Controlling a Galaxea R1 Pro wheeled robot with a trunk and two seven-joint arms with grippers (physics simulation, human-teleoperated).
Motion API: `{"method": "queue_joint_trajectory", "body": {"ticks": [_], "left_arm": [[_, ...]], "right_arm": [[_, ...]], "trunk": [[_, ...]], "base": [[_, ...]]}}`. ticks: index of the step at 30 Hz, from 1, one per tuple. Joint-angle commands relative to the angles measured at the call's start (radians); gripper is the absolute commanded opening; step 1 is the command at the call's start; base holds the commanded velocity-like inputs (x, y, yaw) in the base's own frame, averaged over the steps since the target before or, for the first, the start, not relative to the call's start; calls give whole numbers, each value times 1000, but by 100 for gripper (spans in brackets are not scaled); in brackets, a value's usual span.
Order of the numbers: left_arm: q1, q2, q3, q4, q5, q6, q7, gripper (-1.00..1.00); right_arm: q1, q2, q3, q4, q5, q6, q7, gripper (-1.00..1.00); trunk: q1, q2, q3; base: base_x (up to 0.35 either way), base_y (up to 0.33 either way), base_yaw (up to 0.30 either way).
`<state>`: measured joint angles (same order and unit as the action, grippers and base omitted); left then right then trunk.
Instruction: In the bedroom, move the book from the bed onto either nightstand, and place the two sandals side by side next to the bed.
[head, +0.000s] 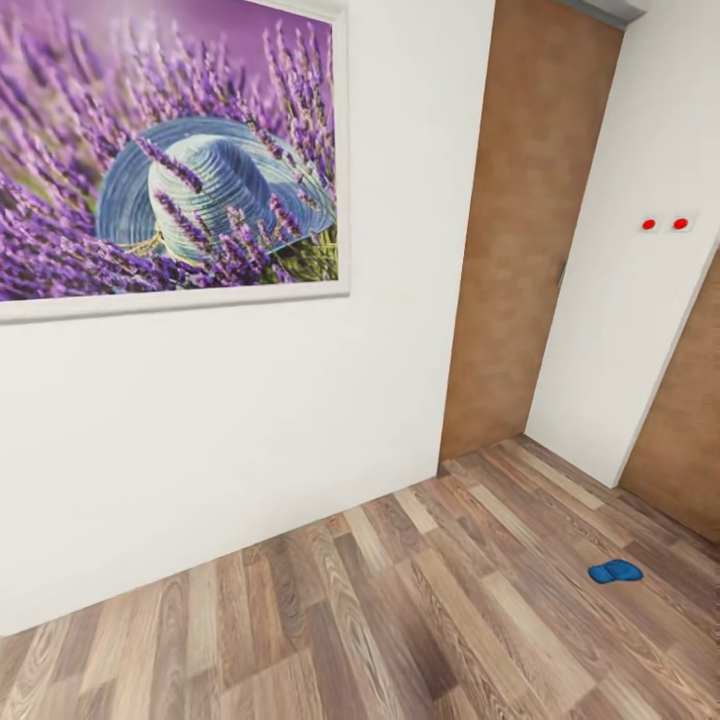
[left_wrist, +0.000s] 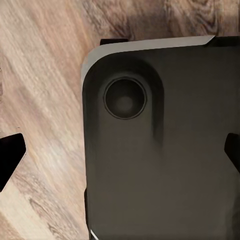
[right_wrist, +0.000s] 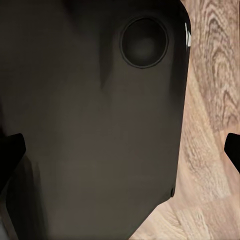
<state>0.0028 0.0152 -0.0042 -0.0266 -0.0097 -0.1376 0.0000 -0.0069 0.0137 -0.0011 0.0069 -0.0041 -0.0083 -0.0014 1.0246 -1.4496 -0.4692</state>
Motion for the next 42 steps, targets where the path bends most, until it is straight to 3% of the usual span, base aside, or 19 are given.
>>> {"method": "queue_joint_trajectory", "body": {"ticks": [1, 42], "left_arm": [[0, 0, 0, -1, -1, -2, 0, 100], [0, 0, 0, -1, -1, -2, 0, 100]], "right_arm": [[-1, 0, 0, 1, 0, -1, 0, 100], [-1, 0, 1, 1, 0, -1, 0, 100]], "trunk": [[0, 0, -1], [0, 0, -1]], "base": [[218, 0, -180], [213, 0, -180]]}}
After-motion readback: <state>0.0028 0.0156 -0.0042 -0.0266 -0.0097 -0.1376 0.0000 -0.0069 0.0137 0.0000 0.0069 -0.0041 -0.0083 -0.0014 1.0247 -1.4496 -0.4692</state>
